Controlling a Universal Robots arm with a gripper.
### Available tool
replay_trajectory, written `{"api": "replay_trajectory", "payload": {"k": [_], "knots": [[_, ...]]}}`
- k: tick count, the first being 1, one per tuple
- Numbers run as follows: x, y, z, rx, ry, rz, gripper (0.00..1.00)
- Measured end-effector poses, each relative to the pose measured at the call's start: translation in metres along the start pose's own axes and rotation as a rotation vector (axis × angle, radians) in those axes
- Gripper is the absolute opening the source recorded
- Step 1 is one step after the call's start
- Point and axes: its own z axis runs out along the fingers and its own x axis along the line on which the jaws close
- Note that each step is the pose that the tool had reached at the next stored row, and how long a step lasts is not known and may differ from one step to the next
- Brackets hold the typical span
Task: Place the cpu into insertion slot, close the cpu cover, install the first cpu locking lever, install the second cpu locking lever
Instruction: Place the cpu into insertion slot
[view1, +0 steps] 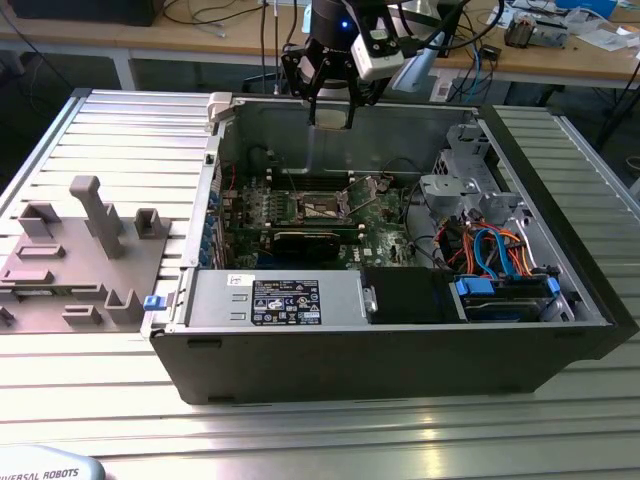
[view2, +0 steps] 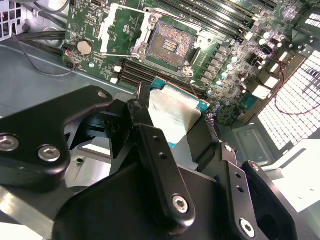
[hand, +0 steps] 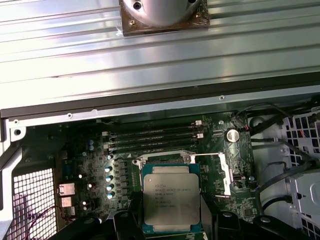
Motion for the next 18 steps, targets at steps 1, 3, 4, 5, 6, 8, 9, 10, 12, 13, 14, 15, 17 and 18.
{"api": "replay_trajectory", "payload": {"k": [1, 3, 4, 5, 6, 8, 9, 10, 12, 13, 14, 15, 17, 18], "knots": [[0.0000, 0.0000, 0.0000, -0.0001, -0.0001, 0.001, 0.54], [0.0000, 0.0000, 0.0000, 0.0000, -0.0002, 0.002, 0.54], [0.0000, 0.0000, 0.0000, -0.0001, -0.0002, 0.003, 0.54], [0.0000, 0.0000, 0.0000, -0.0001, -0.0003, 0.003, 0.54], [0.0000, 0.0000, 0.0000, 0.0000, -0.0004, 0.004, 0.54], [0.0000, 0.0000, 0.0000, -0.0001, -0.0005, 0.005, 0.54], [0.0000, 0.0000, 0.0000, -0.0002, -0.0006, 0.006, 0.54], [0.0000, 0.0000, 0.0000, -0.0001, -0.0006, 0.007, 0.54], [0.0000, 0.0000, 0.0000, -0.0002, -0.0007, 0.008, 0.54], [0.0000, 0.0000, 0.0000, -0.0002, -0.0009, 0.009, 0.54], [0.0000, 0.0000, 0.0000, -0.0002, -0.0009, 0.010, 0.54], [0.0000, 0.0000, 0.0000, -0.0002, -0.0010, 0.011, 0.54], [0.0000, 0.0000, 0.0000, -0.0003, -0.0012, 0.013, 0.54], [0.0000, 0.0000, 0.0000, -0.0002, -0.0013, 0.013, 0.54]]}}
